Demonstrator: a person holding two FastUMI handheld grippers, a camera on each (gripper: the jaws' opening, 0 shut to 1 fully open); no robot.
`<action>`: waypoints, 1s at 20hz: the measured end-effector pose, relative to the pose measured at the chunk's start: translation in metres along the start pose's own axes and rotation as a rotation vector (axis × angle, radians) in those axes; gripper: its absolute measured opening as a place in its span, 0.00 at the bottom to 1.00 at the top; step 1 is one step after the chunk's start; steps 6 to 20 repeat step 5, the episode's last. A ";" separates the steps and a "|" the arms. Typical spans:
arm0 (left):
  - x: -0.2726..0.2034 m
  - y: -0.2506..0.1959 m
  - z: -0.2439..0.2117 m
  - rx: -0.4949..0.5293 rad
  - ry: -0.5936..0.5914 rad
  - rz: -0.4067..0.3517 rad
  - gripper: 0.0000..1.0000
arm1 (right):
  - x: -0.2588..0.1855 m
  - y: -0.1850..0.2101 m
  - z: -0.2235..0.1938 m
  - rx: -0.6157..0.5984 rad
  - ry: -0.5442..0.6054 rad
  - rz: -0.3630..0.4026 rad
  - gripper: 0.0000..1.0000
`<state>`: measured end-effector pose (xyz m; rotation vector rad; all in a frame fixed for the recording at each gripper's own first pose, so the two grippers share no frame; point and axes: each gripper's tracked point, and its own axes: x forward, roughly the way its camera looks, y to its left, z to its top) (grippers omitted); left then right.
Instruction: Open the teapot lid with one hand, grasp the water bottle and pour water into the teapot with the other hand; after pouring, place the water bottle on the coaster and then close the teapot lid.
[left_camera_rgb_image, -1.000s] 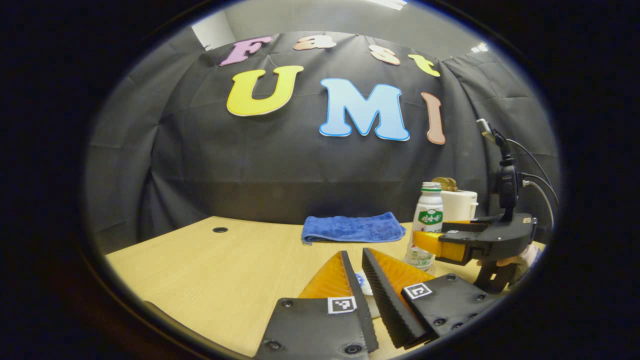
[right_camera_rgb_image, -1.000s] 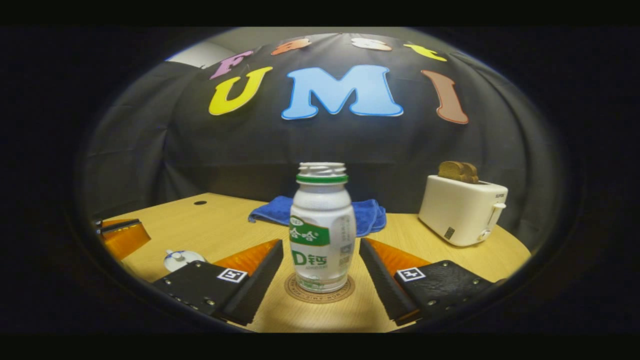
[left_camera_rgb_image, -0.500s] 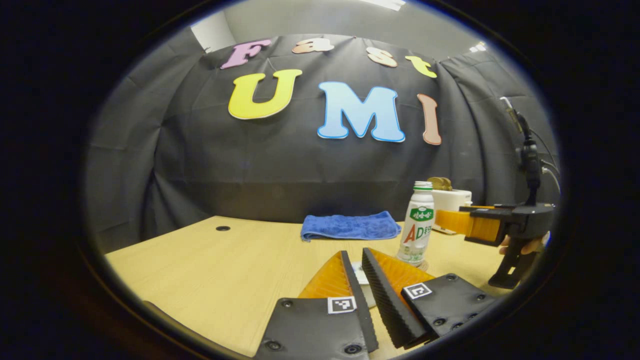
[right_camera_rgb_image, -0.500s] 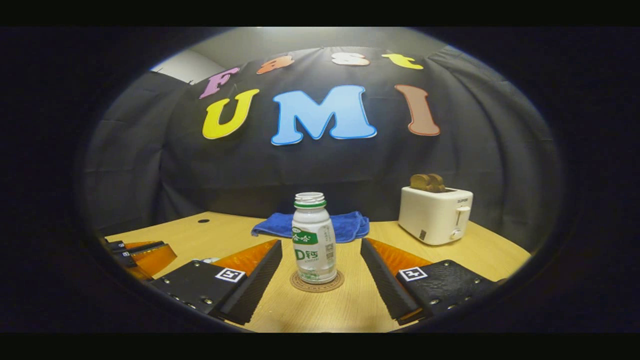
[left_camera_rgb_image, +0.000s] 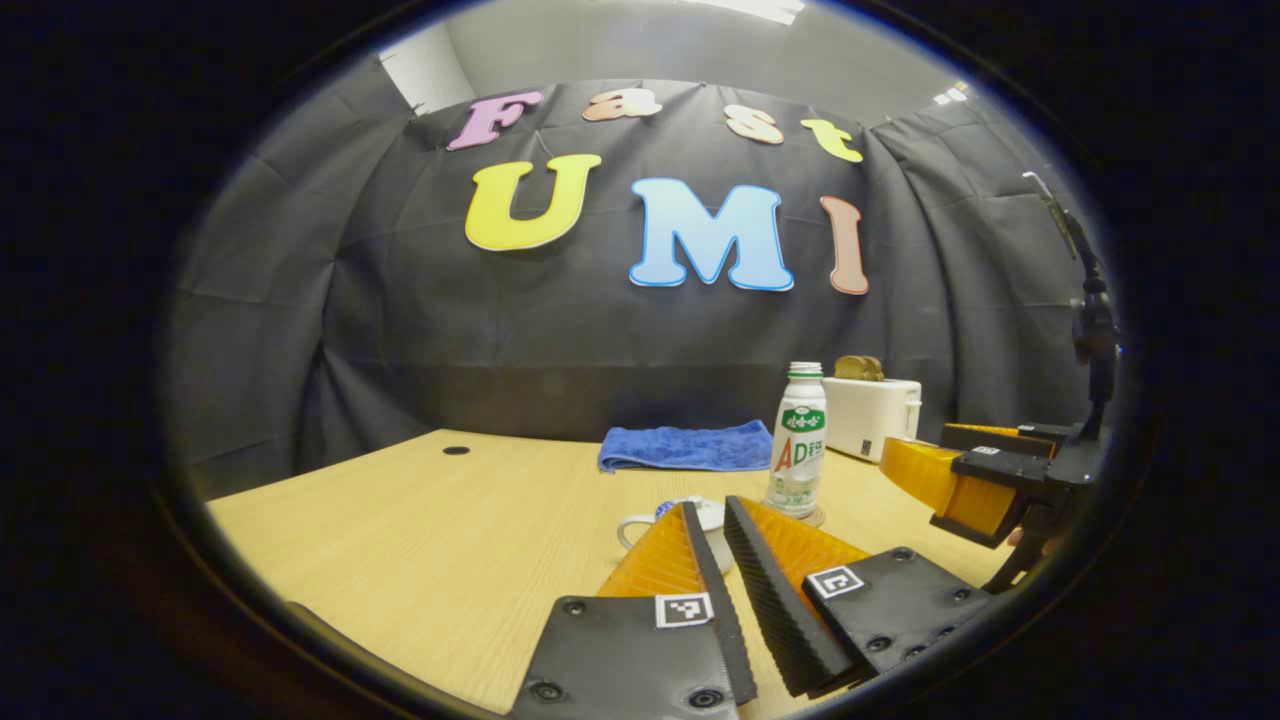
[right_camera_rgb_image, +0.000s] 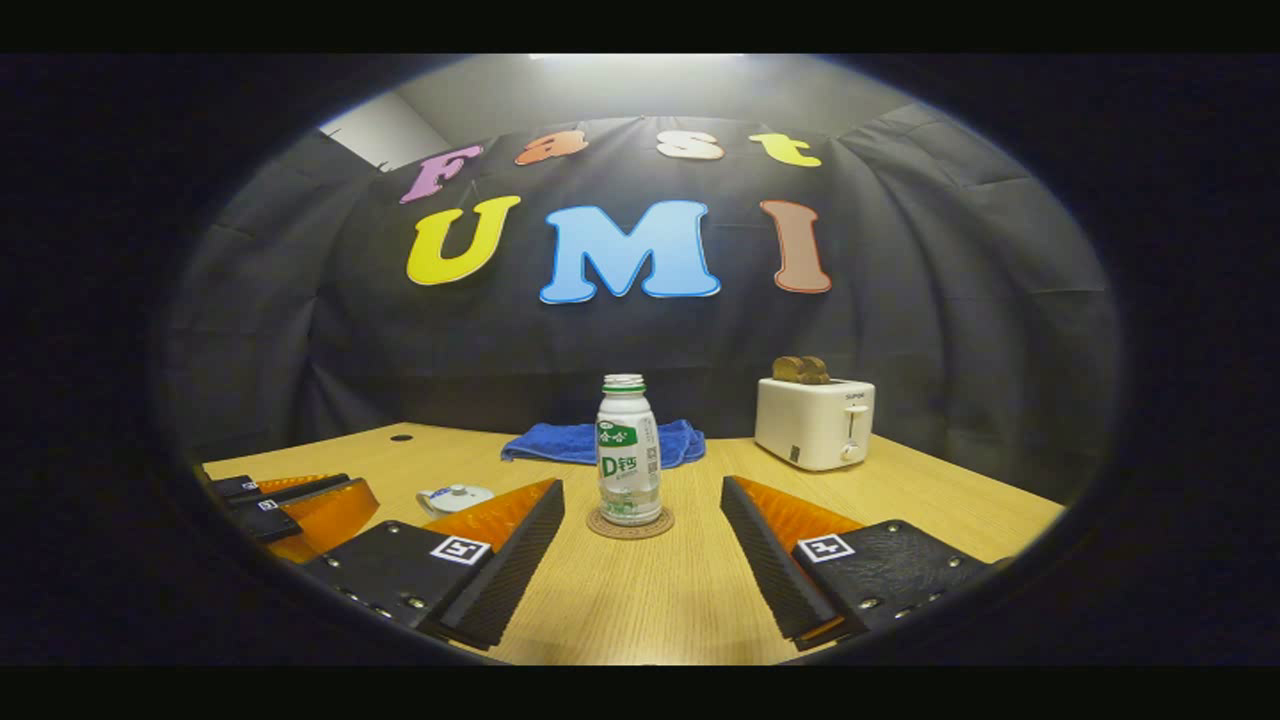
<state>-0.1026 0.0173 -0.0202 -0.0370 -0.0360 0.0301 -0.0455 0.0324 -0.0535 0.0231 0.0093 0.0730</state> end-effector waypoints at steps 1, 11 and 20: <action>-0.003 -0.001 0.001 0.002 -0.005 0.000 0.21 | -0.005 0.002 -0.002 0.001 0.002 0.000 0.96; -0.011 -0.007 0.004 0.001 -0.025 -0.005 0.21 | -0.020 0.001 -0.007 -0.010 -0.013 -0.016 0.96; -0.011 -0.007 0.004 0.001 -0.025 -0.005 0.21 | -0.020 0.001 -0.007 -0.010 -0.013 -0.016 0.96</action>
